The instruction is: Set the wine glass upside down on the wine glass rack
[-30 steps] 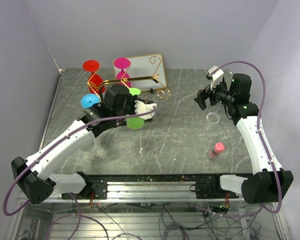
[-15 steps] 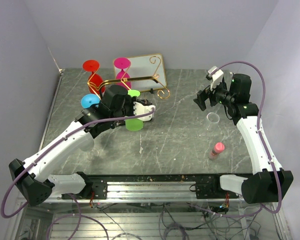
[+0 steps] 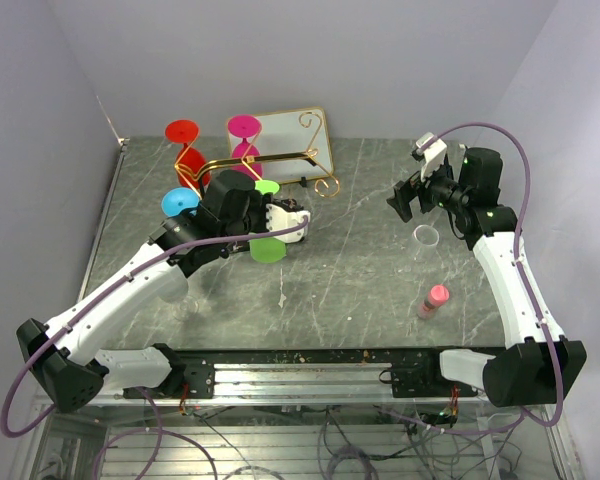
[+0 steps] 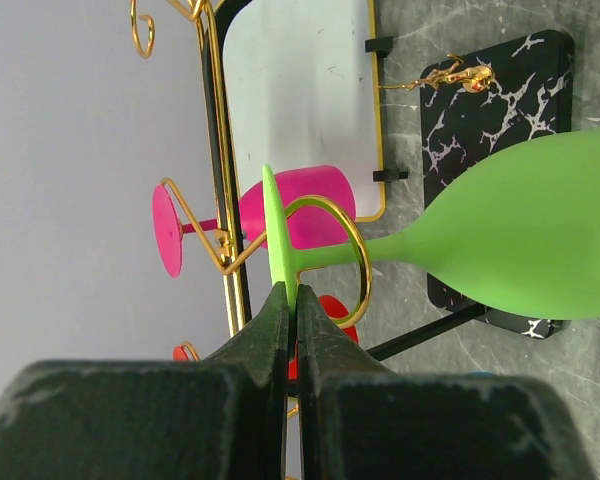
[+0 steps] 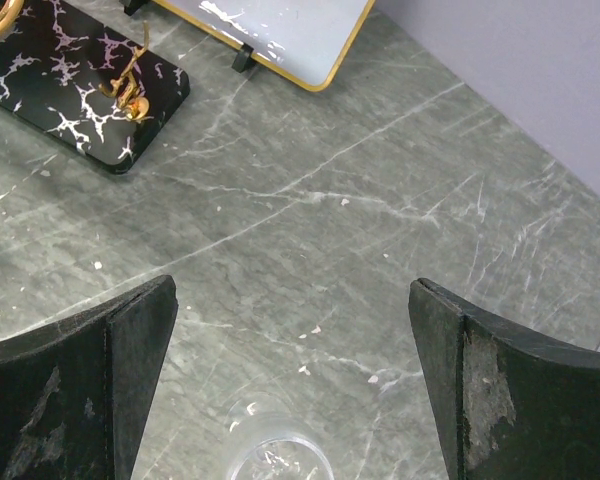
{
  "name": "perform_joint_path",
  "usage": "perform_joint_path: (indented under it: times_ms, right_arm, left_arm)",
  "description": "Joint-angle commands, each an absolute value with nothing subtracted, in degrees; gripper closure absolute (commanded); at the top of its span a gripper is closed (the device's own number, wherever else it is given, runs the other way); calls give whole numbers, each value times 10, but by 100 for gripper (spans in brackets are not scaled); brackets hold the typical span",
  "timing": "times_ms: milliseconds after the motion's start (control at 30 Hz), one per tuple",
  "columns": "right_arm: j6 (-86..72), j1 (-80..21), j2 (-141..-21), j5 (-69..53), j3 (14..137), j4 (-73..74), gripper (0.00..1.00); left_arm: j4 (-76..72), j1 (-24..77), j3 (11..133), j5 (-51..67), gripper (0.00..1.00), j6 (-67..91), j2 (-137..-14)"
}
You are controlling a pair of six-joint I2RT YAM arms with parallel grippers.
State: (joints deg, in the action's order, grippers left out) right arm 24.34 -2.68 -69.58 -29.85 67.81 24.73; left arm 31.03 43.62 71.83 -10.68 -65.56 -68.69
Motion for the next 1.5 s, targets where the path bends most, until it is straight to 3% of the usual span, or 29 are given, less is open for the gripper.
perform_joint_path:
  times_ms: [0, 1467]
  right_arm:
    - [247, -23, -700, -303, 680, 246, 0]
    - [250, -23, -709, -306, 681, 254, 0]
  left_arm:
    - [295, 440, 737, -127, 93, -651, -676]
    - [257, 443, 698, -186, 93, -723, -665]
